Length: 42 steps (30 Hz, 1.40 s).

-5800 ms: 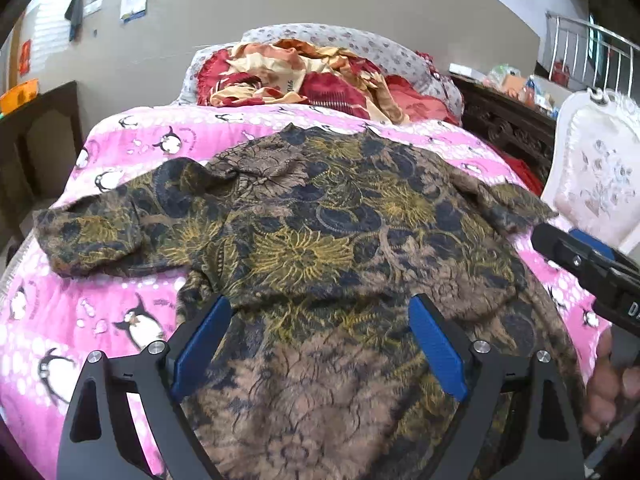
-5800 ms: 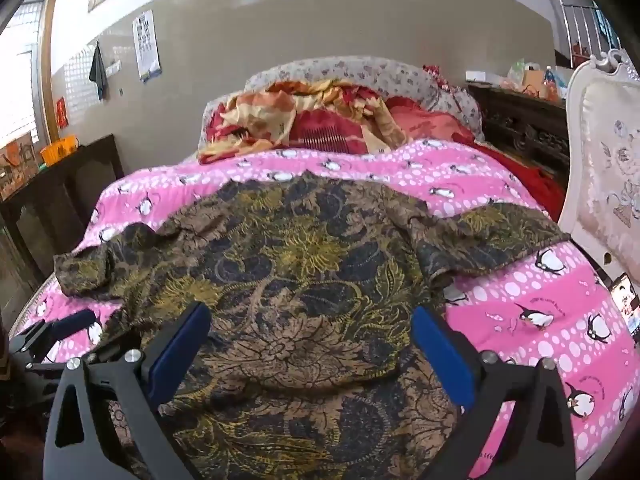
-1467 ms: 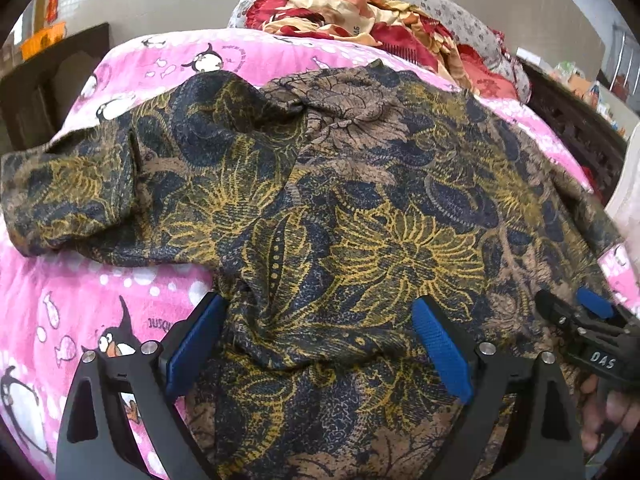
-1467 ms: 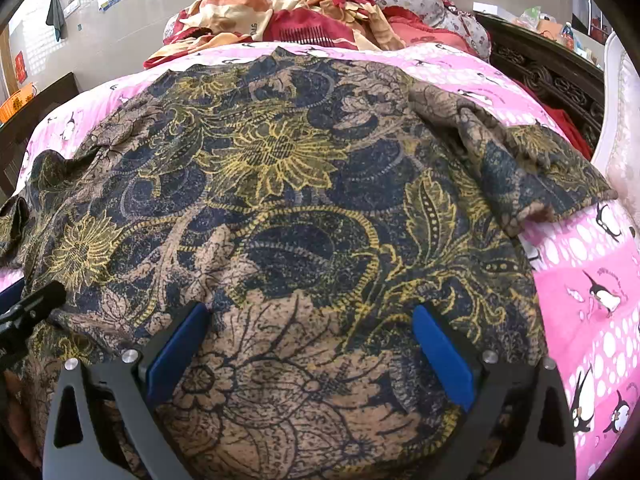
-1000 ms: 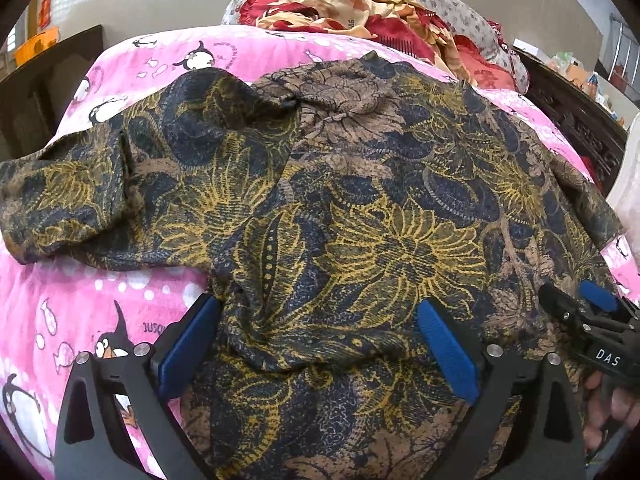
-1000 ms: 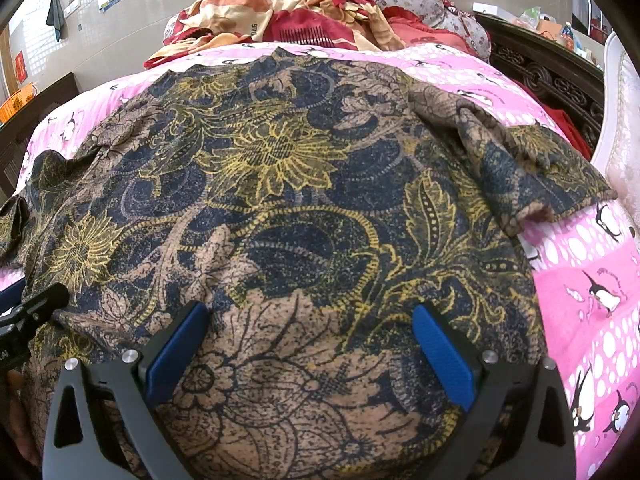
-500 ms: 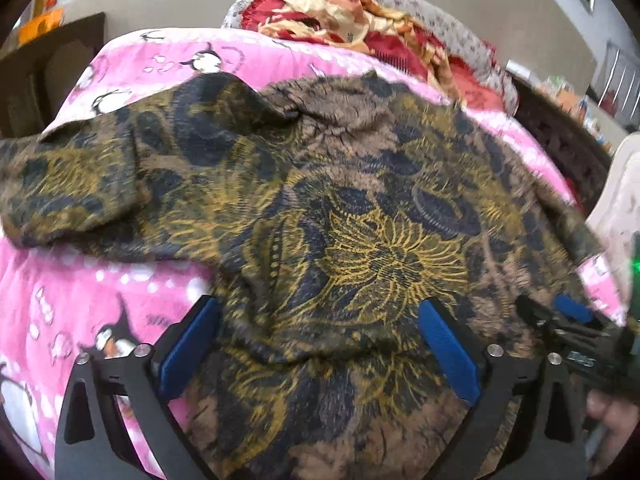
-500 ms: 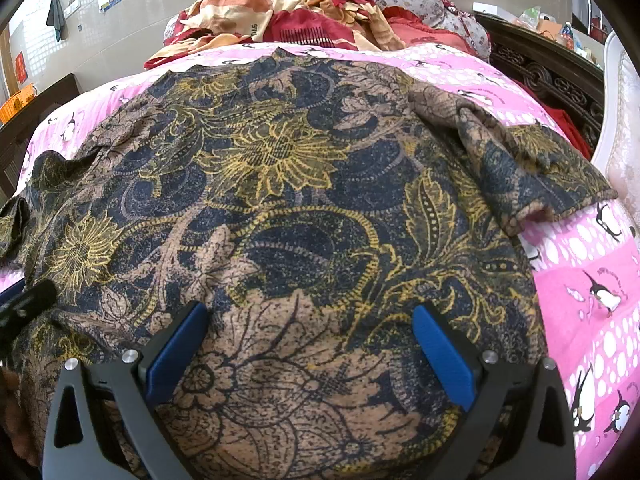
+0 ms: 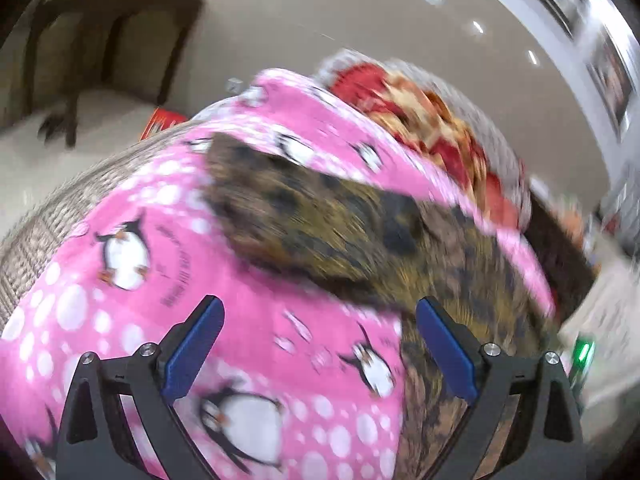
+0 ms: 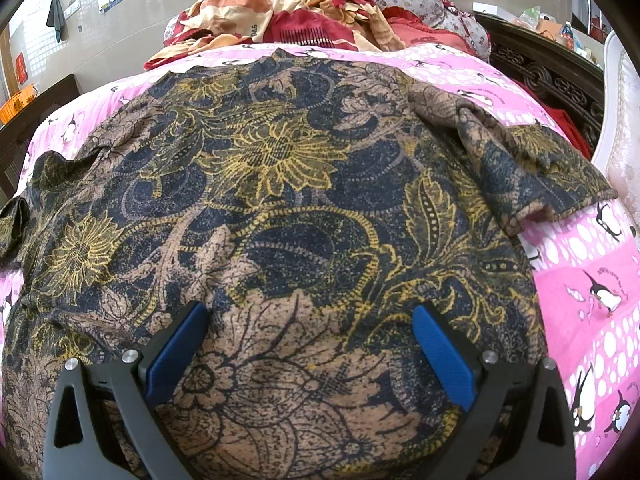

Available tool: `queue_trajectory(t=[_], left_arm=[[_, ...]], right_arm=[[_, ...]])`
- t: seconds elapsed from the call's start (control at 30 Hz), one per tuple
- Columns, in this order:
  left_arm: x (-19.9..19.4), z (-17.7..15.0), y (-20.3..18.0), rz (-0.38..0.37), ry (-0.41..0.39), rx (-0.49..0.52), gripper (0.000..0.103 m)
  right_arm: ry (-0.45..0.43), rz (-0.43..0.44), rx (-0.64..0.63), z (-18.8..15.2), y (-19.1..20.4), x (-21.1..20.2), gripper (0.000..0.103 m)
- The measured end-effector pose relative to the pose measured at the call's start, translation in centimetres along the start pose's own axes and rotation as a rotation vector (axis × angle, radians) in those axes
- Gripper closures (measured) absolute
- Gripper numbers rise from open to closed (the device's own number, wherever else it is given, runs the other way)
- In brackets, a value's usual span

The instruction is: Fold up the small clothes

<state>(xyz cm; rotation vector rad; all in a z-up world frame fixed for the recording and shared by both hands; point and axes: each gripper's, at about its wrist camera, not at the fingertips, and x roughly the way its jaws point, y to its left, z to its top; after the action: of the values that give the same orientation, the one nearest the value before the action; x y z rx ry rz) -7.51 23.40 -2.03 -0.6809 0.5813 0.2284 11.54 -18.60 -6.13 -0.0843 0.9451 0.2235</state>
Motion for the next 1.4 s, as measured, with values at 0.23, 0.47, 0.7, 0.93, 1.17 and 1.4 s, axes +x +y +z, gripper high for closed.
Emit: queue_trajectory(t=[0.23, 0.47, 0.7, 0.93, 1.17, 1.4], left_arm=[[3.9, 3.5, 2.3, 0.011, 0.071, -0.118, 0.033], [5.5, 1.7, -8.1, 0.199, 0.05, 0.427, 0.034], [13.0, -3.1, -12.2, 0.591, 0.014, 0.993, 0.034], [10.2, 0.8, -9.5, 0.568, -0.031, 0.746, 0.103], [-3.4, 6.7, -2.8, 0.494, -0.25, 0.355, 0.103], [-5.1, 8.2, -2.0, 0.375, -0.187, 0.372, 0.097]], right_arm=[[-0.001, 0.0, 0.0, 0.0, 0.0, 0.0, 0.0], [-0.001, -0.001, -0.001, 0.0, 0.0, 0.0, 0.0], [-0.001, 0.0, -0.001, 0.0, 0.0, 0.0, 0.0], [-0.001, -0.003, -0.003, -0.1, -0.1, 0.0, 0.0], [-0.002, -0.004, -0.004, 0.0, 0.0, 0.0, 0.0], [-0.001, -0.004, -0.004, 0.0, -0.1, 0.0, 0.0]])
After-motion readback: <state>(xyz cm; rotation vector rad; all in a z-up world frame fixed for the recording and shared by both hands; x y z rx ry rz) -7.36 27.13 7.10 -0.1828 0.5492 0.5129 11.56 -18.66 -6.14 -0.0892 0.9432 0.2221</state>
